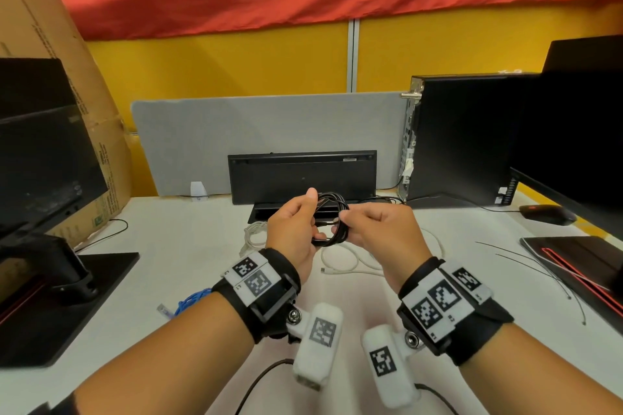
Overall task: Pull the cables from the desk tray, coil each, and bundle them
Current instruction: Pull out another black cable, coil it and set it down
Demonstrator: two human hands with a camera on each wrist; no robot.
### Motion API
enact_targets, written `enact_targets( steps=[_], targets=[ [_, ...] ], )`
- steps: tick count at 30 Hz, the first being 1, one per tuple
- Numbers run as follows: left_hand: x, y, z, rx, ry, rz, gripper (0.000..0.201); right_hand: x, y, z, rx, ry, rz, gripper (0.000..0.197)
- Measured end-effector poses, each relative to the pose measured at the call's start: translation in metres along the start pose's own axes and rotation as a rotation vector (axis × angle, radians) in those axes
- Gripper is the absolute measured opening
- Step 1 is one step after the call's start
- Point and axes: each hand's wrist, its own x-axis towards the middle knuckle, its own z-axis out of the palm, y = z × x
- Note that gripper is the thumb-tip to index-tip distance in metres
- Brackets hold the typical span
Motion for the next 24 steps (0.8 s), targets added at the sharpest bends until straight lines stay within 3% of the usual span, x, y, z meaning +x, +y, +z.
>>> enact_targets(
  steps=[3, 7, 17, 24],
  targets=[
    [0.0, 0.0, 0.001, -0.007, 0.0, -0.025, 0.027, 0.001, 0.002, 0.002, 0.0, -0.016, 0.034, 0.042],
    [0.0, 0.002, 0.0, -0.03, -0.039, -0.063, 0.027, 0.003, 0.001, 0.002, 0.109, -0.025, 0.108, 0.053],
    [0.002, 0.006, -0.003, -0.054, -0.208, -0.134, 0.034, 0.012, -0.002, -0.007, 0.321, -0.136, 0.186, 0.039],
    [0.003, 0.015, -0.012, 0.097, -0.373, -0.181, 0.026, 0.016, -0.009, -0.015, 0.319, -0.13, 0.095, 0.037]
  ],
)
